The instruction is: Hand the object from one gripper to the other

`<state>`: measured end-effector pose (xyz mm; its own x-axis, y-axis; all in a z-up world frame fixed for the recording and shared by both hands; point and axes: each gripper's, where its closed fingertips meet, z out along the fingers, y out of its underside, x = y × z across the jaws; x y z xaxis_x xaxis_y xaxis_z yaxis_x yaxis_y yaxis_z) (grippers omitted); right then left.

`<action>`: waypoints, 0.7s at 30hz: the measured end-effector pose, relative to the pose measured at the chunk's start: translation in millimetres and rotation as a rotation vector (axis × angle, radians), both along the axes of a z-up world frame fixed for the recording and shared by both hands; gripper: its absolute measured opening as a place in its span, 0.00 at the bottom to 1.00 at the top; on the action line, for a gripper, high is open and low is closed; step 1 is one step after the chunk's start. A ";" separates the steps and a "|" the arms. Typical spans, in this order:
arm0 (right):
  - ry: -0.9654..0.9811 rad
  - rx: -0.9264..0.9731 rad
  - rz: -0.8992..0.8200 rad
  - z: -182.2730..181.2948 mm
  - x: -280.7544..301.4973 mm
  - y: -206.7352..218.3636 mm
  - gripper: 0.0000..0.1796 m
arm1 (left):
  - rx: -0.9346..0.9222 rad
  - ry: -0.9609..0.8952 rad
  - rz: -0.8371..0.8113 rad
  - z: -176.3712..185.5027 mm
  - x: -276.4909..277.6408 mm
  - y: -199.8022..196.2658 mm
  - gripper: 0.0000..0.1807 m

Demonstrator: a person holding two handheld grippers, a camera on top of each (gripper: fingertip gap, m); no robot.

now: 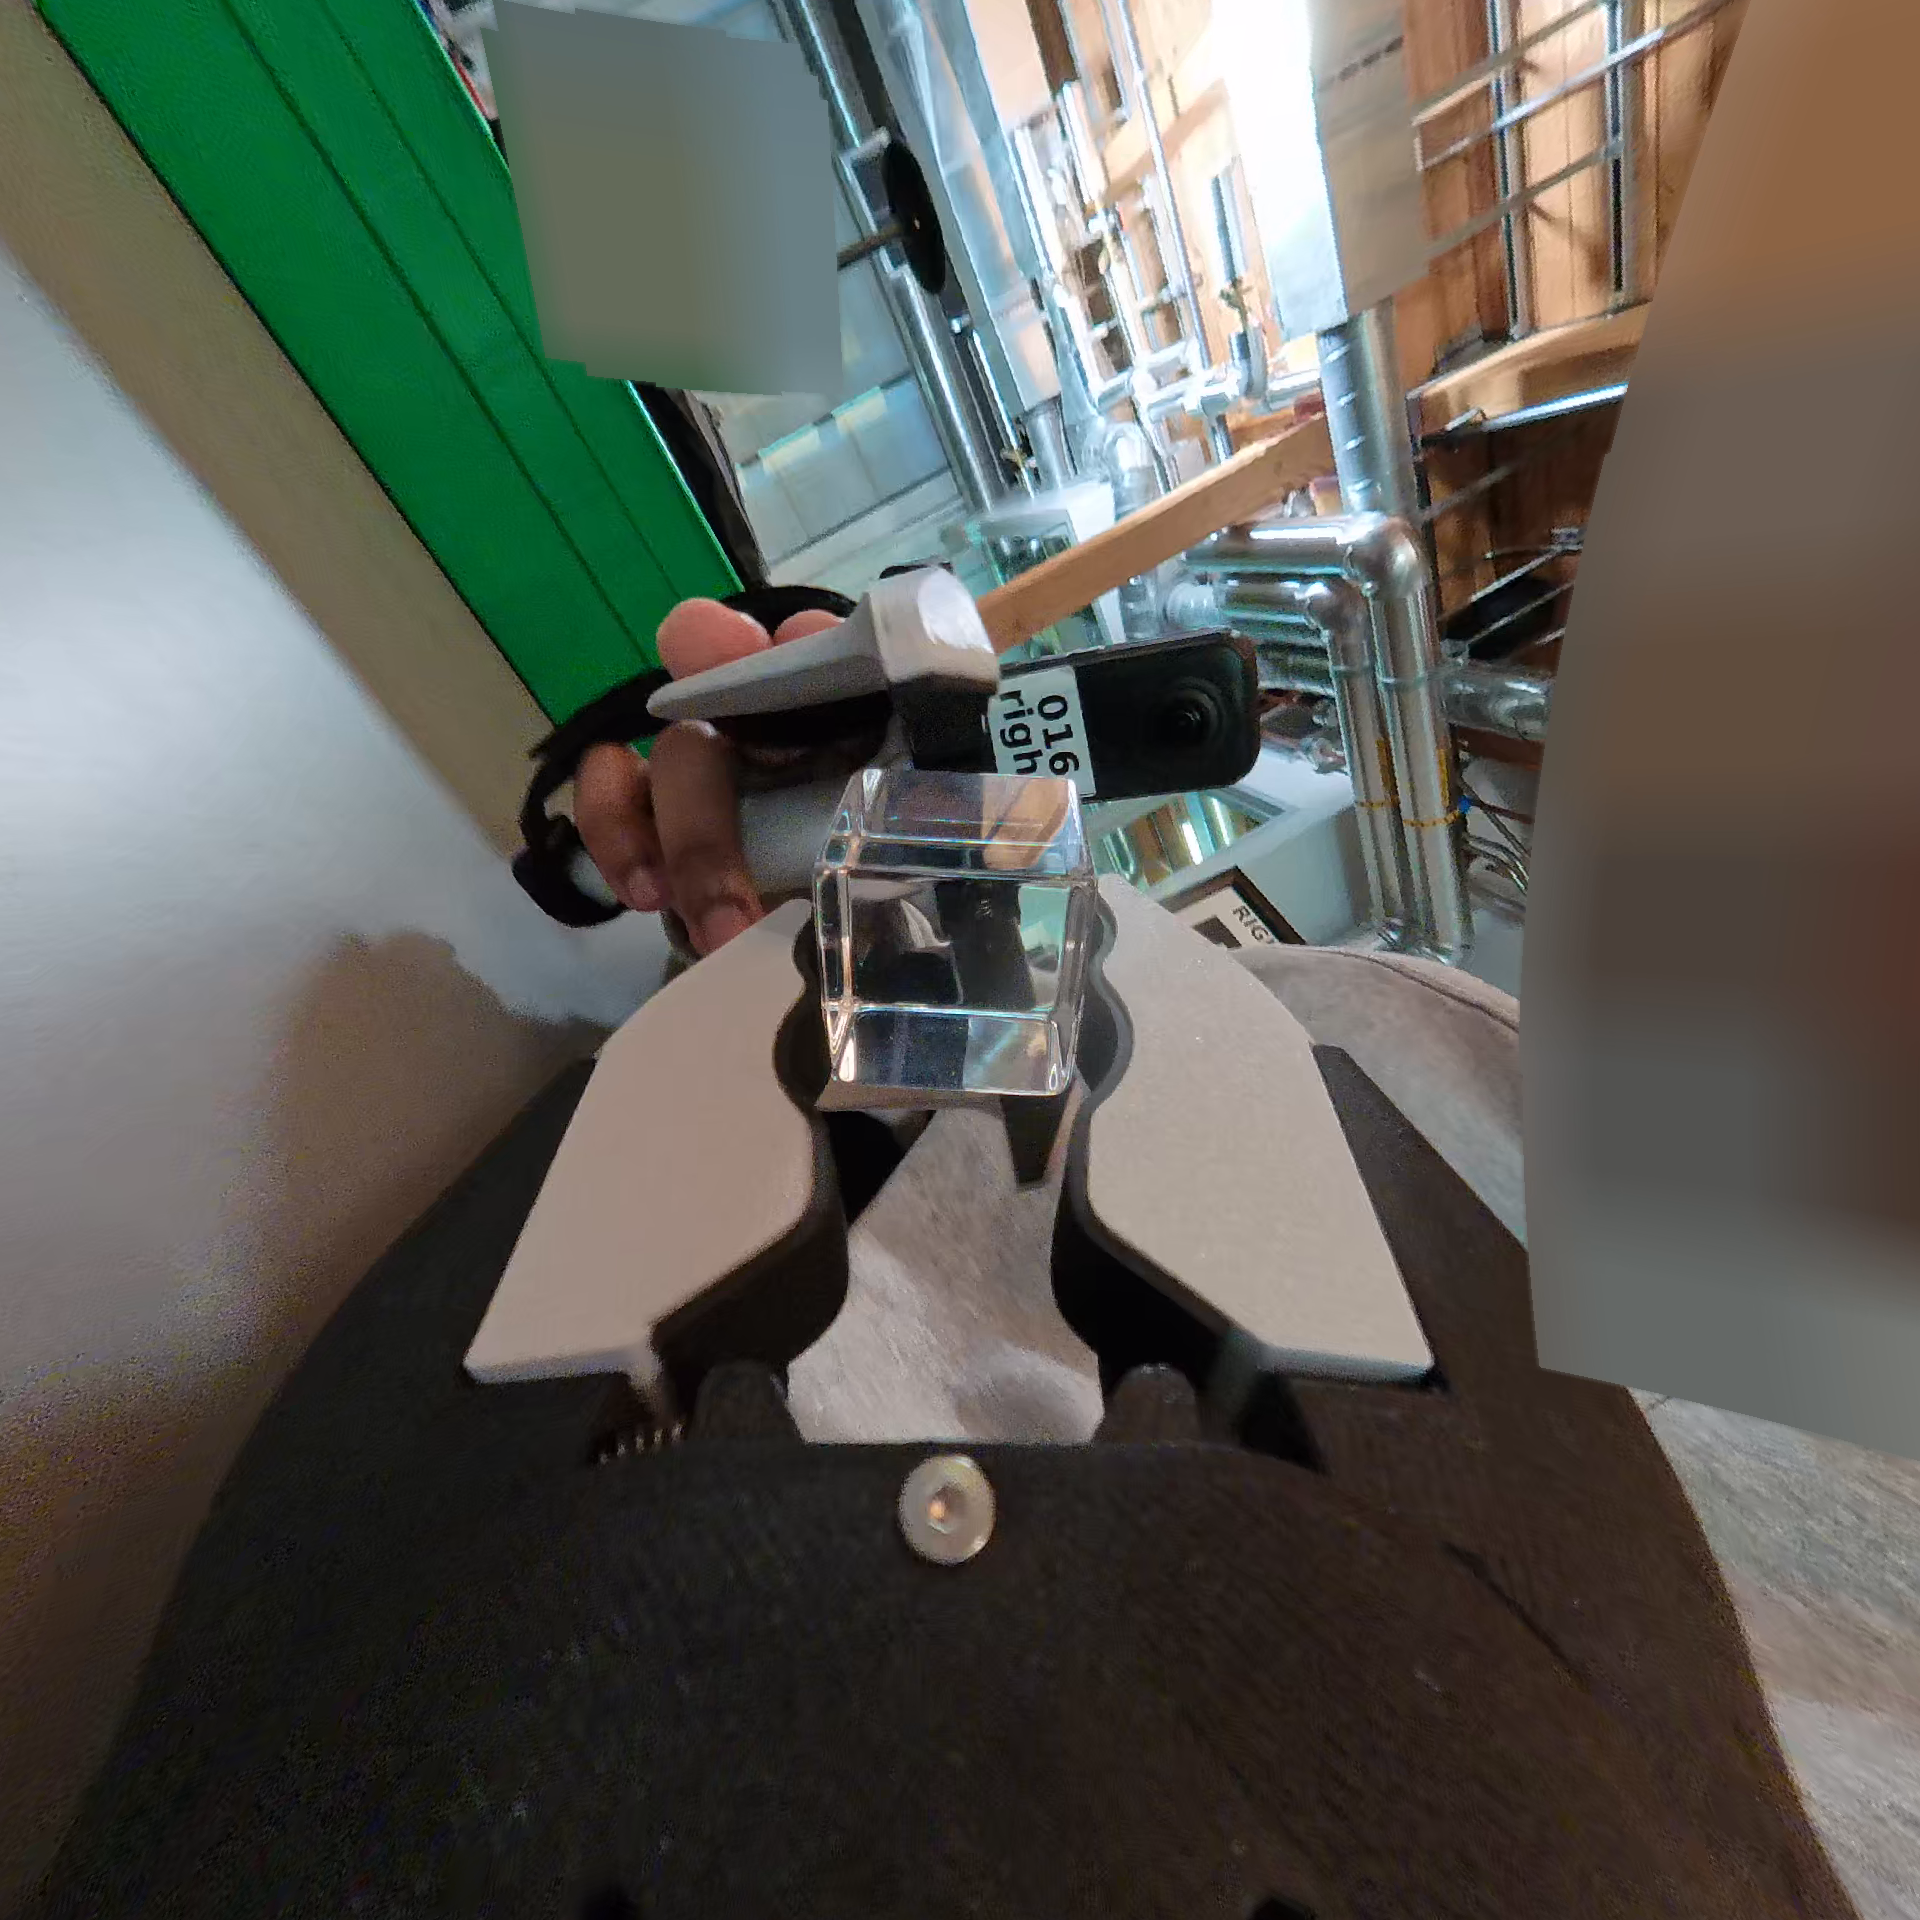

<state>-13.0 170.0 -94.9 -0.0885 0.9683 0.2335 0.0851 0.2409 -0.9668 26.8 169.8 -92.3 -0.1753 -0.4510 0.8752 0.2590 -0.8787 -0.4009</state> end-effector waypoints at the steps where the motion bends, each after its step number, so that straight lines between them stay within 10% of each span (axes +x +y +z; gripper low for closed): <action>1: 0.017 -0.050 -0.003 3.5 1.5 3.0 0.47 | 0.004 0.000 0.023 0.7 -3.8 3.7 0.25; 11: 0.196 -0.543 0.003 29.2 19.4 35.3 0.48 | 0.303 0.292 0.281 -4.2 -37.1 34.9 0.26; 21: 0.152 -0.578 -0.011 24.9 15.8 34.4 0.47 | 0.629 0.638 0.388 -10.9 -39.3 39.1 0.26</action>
<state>2.8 204.5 -70.0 -0.0844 0.9427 -0.3227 -0.0647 -0.3283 -0.9423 -12.5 208.9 -103.2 0.5075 -0.7943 0.3341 0.0570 -0.3559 -0.9328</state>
